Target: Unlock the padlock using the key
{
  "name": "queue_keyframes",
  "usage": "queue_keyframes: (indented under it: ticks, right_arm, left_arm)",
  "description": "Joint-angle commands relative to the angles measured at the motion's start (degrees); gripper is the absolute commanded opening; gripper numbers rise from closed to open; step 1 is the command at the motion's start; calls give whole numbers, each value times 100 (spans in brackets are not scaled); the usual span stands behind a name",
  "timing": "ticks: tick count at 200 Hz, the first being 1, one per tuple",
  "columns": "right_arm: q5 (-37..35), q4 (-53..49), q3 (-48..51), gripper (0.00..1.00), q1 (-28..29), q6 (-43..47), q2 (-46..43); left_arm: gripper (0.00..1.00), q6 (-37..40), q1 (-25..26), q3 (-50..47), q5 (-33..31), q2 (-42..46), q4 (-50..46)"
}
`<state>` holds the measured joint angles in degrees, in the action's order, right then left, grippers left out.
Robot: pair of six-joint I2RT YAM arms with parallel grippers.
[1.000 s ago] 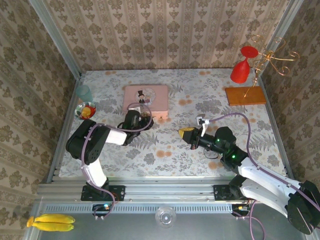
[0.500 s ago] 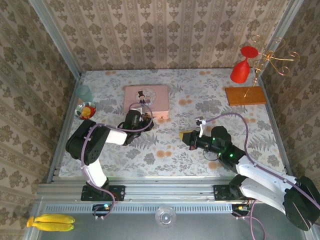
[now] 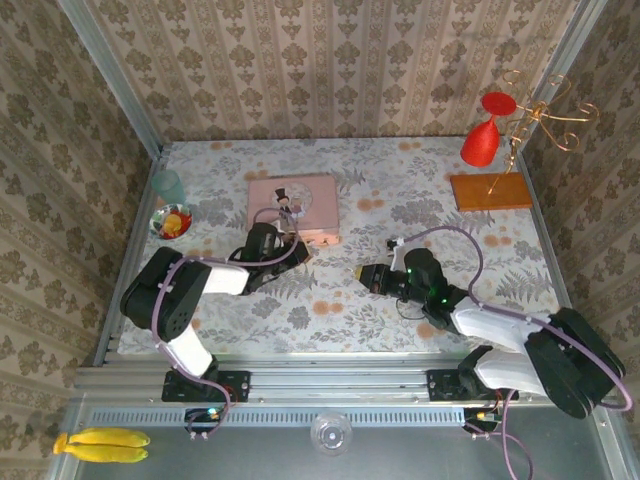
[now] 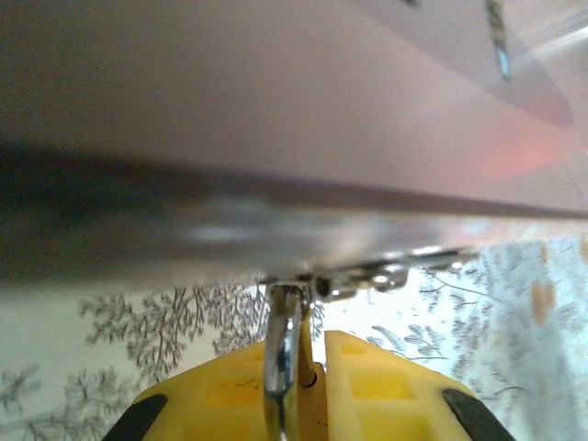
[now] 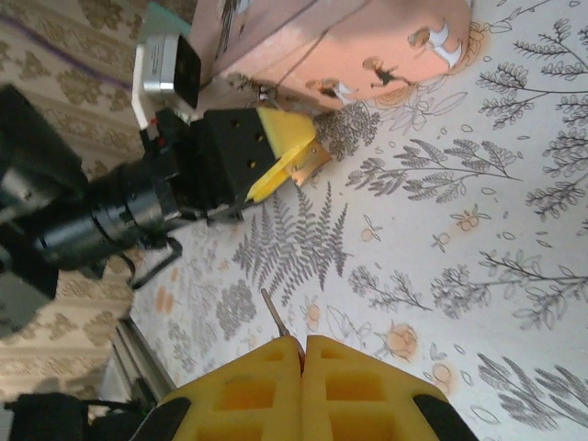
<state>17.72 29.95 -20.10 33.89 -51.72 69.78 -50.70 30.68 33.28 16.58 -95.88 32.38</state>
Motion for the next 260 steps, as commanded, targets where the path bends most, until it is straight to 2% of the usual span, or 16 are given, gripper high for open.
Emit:
queue_keyframes:
  ticks: [1,45,100,145,213,260]
  right_arm:
    - [-28,1049,79,0,-23,-658,416]
    - [444,1839,-118,0,-58,-1136,1384]
    - [808,1980,-510,0,-95,-1559,1947]
    - [1005,2643,-679,0,-119,-2083,2501]
    - [1078,2601,-953,0,-246,-2295,2733]
    - [1173,3062,-1045,0,-304,-2651,2942]
  left_arm:
    - [0,-959,102,-67,432,267,972]
    - [0,-1672,246,-163,601,224,1743]
    - [0,-1925,324,-191,592,463,1947]
    - [0,-2066,384,-134,588,533,2068]
    - [0,-2209,510,-102,443,835,1913]
    - [0,-2436,501,-111,447,912,1861]
